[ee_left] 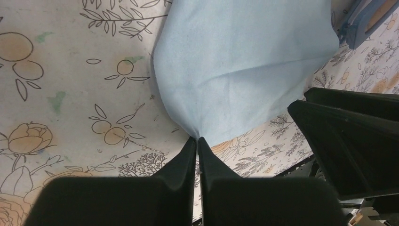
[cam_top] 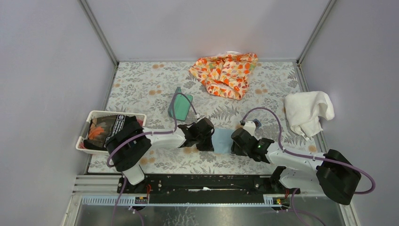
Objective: Organize the sunglasses
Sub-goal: Adjust the glasses cleaning cloth at the center of the board.
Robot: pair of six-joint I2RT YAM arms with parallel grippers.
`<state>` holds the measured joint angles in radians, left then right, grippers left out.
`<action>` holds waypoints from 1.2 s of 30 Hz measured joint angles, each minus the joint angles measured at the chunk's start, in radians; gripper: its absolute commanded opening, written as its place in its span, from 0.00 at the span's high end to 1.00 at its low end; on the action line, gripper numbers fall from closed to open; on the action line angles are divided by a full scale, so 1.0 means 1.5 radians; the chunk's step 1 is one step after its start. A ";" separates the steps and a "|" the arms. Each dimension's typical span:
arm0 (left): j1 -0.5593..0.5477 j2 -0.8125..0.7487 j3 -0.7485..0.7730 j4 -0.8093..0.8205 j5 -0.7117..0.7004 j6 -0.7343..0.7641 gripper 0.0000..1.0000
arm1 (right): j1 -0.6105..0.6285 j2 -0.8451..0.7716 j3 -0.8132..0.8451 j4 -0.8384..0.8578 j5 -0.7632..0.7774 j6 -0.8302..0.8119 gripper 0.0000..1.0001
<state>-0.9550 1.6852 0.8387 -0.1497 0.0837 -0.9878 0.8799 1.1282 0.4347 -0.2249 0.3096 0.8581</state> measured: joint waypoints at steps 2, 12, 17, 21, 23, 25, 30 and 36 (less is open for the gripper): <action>0.000 0.000 0.000 -0.001 -0.001 0.000 1.00 | -0.001 0.003 0.000 0.003 -0.001 -0.001 0.63; 0.000 0.000 0.006 -0.012 -0.005 0.004 1.00 | -0.003 0.018 0.003 0.017 -0.017 -0.009 1.00; 0.000 -0.004 0.008 -0.025 -0.013 0.007 1.00 | -0.003 -0.001 0.009 -0.004 -0.021 -0.013 1.00; 0.005 -0.024 0.009 -0.052 -0.025 0.015 1.00 | -0.003 -0.019 0.038 -0.024 -0.019 -0.023 1.00; 0.016 -0.037 0.011 -0.060 -0.024 0.025 1.00 | -0.004 -0.021 0.059 -0.025 -0.014 -0.034 1.00; 0.044 -0.048 0.018 -0.061 -0.013 0.038 1.00 | -0.015 -0.017 0.095 -0.026 -0.010 -0.053 1.00; 0.146 -0.030 0.104 -0.089 0.004 0.092 1.00 | -0.087 0.033 0.213 0.007 -0.012 -0.117 1.00; 0.218 0.046 0.319 -0.125 0.026 0.174 1.00 | -0.174 0.144 0.367 0.034 -0.028 -0.193 1.00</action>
<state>-0.6285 1.7538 1.3178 -0.3378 0.1226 -0.7273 0.6182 1.3449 0.9852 -0.1734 0.2676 0.5682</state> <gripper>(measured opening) 0.003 0.011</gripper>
